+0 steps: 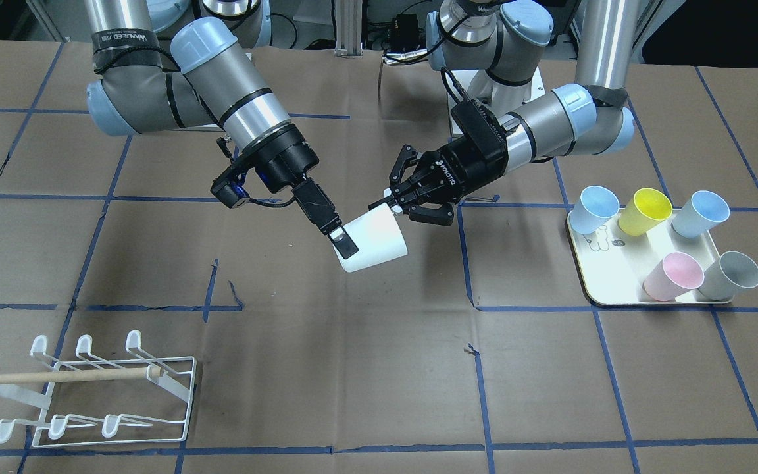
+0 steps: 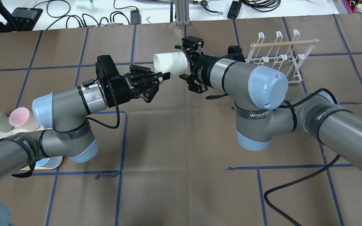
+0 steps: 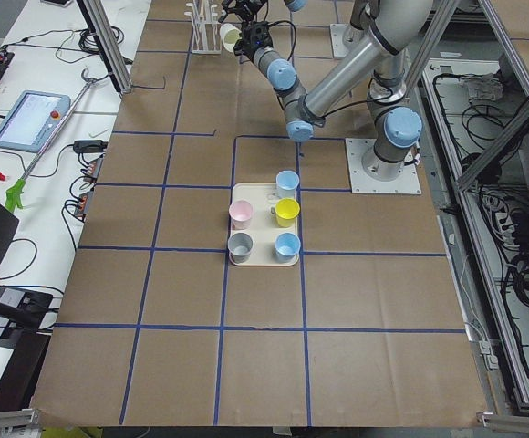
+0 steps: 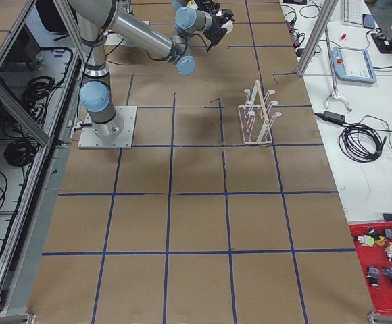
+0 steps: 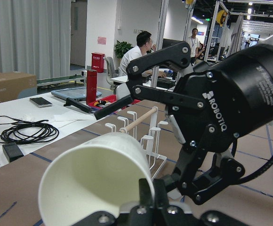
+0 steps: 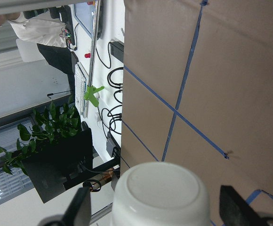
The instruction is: Transfer IKEA cup to right arm and place on rack
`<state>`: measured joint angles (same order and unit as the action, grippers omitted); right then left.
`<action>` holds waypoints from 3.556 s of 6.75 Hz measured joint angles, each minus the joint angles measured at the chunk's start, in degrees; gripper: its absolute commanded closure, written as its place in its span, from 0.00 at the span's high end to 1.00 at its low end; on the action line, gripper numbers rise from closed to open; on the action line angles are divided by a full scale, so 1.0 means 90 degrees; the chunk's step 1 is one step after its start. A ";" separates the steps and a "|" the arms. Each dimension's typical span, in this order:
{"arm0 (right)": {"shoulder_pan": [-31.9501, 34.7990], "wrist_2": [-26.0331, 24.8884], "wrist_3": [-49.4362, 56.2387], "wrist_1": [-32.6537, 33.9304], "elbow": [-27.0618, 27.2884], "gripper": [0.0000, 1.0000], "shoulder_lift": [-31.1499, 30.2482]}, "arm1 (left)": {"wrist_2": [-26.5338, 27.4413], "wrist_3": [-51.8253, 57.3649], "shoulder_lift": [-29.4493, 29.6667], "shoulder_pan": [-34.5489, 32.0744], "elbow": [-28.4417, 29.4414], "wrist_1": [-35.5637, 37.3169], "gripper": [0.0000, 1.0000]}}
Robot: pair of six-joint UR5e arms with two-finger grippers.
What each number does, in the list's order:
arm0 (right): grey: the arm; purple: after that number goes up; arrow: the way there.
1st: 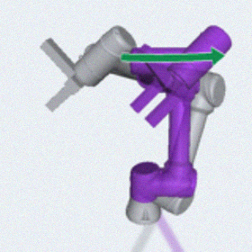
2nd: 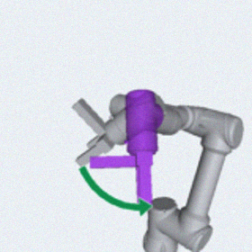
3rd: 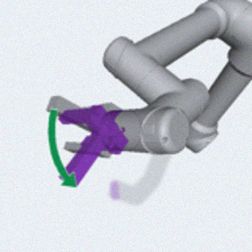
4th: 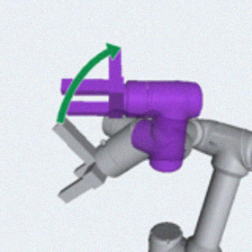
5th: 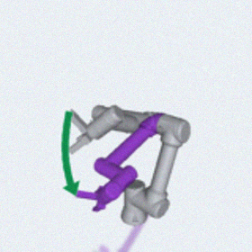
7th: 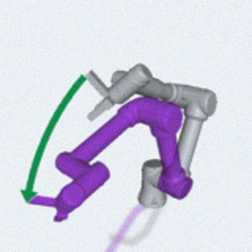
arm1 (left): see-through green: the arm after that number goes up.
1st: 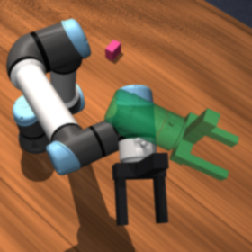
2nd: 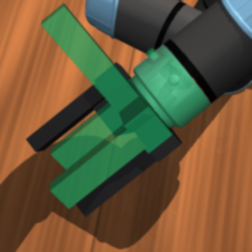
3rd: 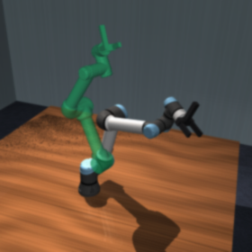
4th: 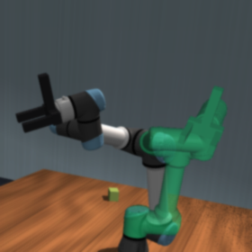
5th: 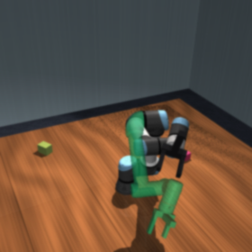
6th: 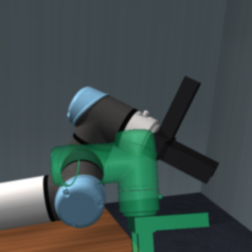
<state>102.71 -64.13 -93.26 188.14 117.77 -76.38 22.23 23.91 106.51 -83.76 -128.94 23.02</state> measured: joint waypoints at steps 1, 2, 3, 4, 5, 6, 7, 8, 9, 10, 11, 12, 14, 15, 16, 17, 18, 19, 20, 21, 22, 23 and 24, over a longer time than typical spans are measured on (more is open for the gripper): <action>0.0032 0.0000 -0.0008 0.0000 -0.0045 0.91 0.0045 | 0.0001 0.0000 0.0001 0.0000 0.0000 0.0001 0.01; 0.0046 0.0004 -0.0049 -0.0001 -0.0061 0.74 0.0062 | 0.0004 -0.0025 0.0001 0.0000 0.0003 0.0003 0.02; 0.0049 0.0008 -0.0113 0.0002 -0.0069 0.58 0.0065 | 0.0008 -0.0073 0.0001 0.0000 0.0007 0.0007 0.03; 0.0050 0.0016 -0.0141 0.0001 -0.0071 0.53 0.0066 | 0.0012 -0.0104 0.0001 0.0000 0.0010 0.0012 0.03; 0.0047 0.0024 -0.0151 0.0003 -0.0075 0.45 0.0065 | 0.0013 -0.0119 0.0001 0.0001 0.0011 0.0011 0.03; 0.0044 0.0036 -0.0154 0.0006 -0.0077 0.43 0.0061 | 0.0017 -0.0125 0.0001 0.0001 0.0011 0.0011 0.11; 0.0042 0.0047 -0.0153 0.0014 -0.0078 0.42 0.0060 | 0.0028 -0.0141 -0.0001 0.0000 0.0019 0.0011 0.44; 0.0040 0.0059 -0.0149 0.0021 -0.0080 0.39 0.0059 | 0.0051 -0.0186 -0.0004 -0.0001 0.0039 0.0026 0.68; 0.0045 0.0082 -0.0141 0.0024 -0.0077 0.39 0.0056 | 0.0085 -0.0270 -0.0002 -0.0001 0.0059 0.0077 0.82; 0.0041 0.0091 -0.0133 0.0023 -0.0072 0.39 0.0058 | 0.0111 -0.0408 -0.0001 0.0000 0.0068 0.0155 0.93; 0.0033 0.0099 -0.0126 0.0023 -0.0072 0.39 0.0059 | 0.0122 -0.0553 0.0000 0.0000 0.0073 0.0231 0.98; 0.0017 0.0108 -0.0118 0.0024 -0.0075 0.36 0.0059 | 0.0126 -0.0638 -0.0004 0.0002 0.0076 0.0272 0.98; -0.0059 0.0097 0.0122 0.0028 -0.0141 0.36 0.0068 | 0.0102 -0.0794 -0.0019 0.0115 0.0083 0.0313 0.98; -0.0149 0.0059 0.0770 0.0014 -0.0265 0.35 0.0071 | 0.0054 -0.0840 -0.0025 0.0336 0.0067 0.0382 0.99; -0.0310 0.0030 0.1732 -0.0017 -0.0376 0.33 0.0057 | -0.0120 -0.0862 -0.0040 0.0733 0.0053 0.0456 0.99; -0.0485 0.0013 0.2608 -0.0040 -0.0427 0.32 0.0041 | -0.0327 -0.0889 -0.0043 0.1126 0.0069 0.0481 0.99; -0.0693 -0.0059 0.3343 -0.0037 -0.0446 0.32 0.0034 | -0.0332 -0.1045 -0.0021 0.1365 0.0164 0.0450 0.99; -0.0946 -0.0187 0.4072 -0.0018 -0.0462 0.32 0.0027 | 0.0084 -0.1457 0.0004 0.1438 0.0399 0.0327 0.99; -0.1213 -0.0280 0.5057 -0.0004 -0.0494 0.32 0.0019 | 0.0765 -0.1871 0.0021 0.1430 0.0711 -0.0036 0.99; -0.1439 -0.0361 0.6258 0.0010 -0.0546 0.30 0.0026 | 0.1405 -0.2063 -0.0008 0.1379 0.1006 -0.0780 0.99; -0.1625 -0.0478 0.7391 0.0022 -0.0655 0.25 0.0054 | 0.2104 -0.2135 -0.0088 0.1225 0.1297 -0.1731 0.99; -0.1754 -0.0566 0.8210 0.0029 -0.0815 0.22 0.0142 | 0.3037 -0.2172 -0.0234 0.0933 0.1652 -0.2912 0.99; -0.1842 -0.0599 0.8752 0.0121 -0.1044 0.22 0.0375 | 0.4092 -0.2243 -0.0464 0.0583 0.2092 -0.4440 0.99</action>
<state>86.13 -69.52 -14.49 189.23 108.38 -73.01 59.05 3.72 102.34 -78.51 -110.11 -16.94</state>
